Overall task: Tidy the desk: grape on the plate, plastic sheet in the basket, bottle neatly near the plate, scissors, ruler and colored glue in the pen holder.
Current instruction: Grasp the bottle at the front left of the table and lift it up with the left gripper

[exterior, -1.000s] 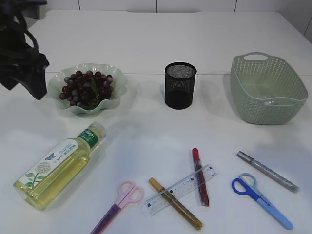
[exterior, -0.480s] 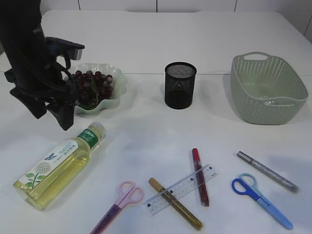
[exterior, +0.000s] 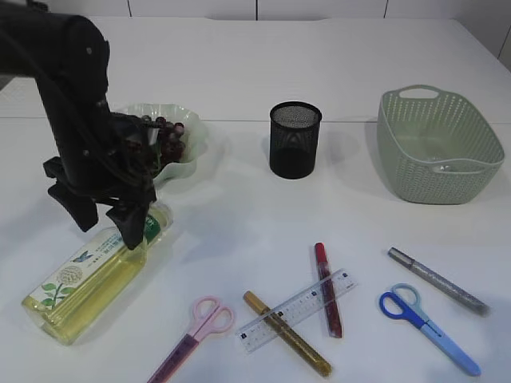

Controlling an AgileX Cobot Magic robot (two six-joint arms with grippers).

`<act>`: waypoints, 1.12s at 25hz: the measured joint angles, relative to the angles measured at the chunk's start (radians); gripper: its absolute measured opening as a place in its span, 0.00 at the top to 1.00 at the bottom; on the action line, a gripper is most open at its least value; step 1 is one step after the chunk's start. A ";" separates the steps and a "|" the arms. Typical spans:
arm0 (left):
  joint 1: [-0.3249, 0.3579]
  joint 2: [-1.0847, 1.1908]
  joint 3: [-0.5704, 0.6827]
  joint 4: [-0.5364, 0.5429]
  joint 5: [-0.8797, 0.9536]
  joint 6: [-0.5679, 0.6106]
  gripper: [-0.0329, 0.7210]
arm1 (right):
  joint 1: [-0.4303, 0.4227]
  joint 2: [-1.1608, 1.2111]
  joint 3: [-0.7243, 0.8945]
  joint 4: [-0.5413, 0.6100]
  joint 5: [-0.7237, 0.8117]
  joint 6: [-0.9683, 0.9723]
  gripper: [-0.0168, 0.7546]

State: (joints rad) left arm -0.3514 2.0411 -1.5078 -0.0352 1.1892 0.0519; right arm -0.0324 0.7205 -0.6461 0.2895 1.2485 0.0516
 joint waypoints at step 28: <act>0.000 0.141 -0.004 0.019 -0.049 0.010 0.23 | 0.000 0.000 0.000 0.002 -0.002 0.002 0.37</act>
State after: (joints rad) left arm -0.3514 2.1826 -1.5119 -0.0164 1.1403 0.0618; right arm -0.0324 0.7205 -0.6461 0.2914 1.2466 0.0537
